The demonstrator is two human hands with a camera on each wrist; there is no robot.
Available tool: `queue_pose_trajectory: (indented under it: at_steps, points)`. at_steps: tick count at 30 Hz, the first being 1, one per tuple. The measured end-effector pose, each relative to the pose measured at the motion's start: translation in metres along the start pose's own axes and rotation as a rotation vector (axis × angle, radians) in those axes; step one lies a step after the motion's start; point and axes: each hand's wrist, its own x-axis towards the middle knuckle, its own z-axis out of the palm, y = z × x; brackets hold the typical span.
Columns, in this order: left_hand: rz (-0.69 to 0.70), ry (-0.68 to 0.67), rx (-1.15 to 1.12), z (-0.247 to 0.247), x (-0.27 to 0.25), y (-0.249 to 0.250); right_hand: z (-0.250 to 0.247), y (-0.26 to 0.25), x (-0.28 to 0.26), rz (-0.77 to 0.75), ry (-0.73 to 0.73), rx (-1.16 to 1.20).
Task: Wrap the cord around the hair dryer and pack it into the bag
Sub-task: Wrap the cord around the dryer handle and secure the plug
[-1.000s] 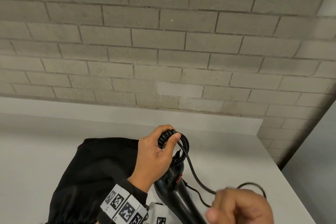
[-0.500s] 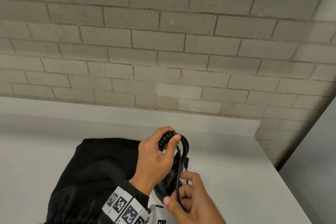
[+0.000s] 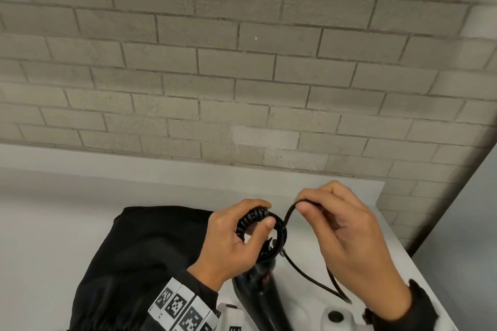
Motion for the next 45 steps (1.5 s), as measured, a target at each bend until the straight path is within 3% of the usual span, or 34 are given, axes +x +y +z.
queue_pose_trajectory:
  at_steps: [5,9,12,18,27,33,39,42,45]
  points:
    - [0.08,-0.102,0.046,-0.006,0.001,0.0,0.006,0.002,0.022,0.023,-0.063,0.114]
    - [0.093,-0.051,0.126,-0.006,0.002,-0.001,0.018,0.008,0.033,0.099,-0.048,0.188]
    - [0.099,-0.033,0.161,-0.007,0.003,0.0,0.031,0.019,0.031,0.251,0.018,0.326]
    - [0.104,0.005,0.186,-0.01,0.002,0.001,0.065,0.037,0.004,0.522,0.053,0.558]
    - [0.025,0.022,0.247,-0.015,-0.003,-0.001,0.08,0.036,-0.042,0.592,-0.102,0.819]
    - [-0.079,-0.041,0.237,-0.012,0.001,0.0,0.076,0.035,-0.043,0.543,-0.156,0.798]
    - [-0.376,-0.067,0.046,-0.011,0.01,0.011,0.069,0.032,-0.035,0.515,-0.156,0.647]
    - [-0.444,-0.019,-0.027,-0.008,0.011,0.017,0.074,0.027,-0.037,0.462,-0.044,0.442]
    - [-0.47,0.046,-0.031,-0.003,0.011,0.022,0.085,0.02,-0.045,0.435,0.179,0.277]
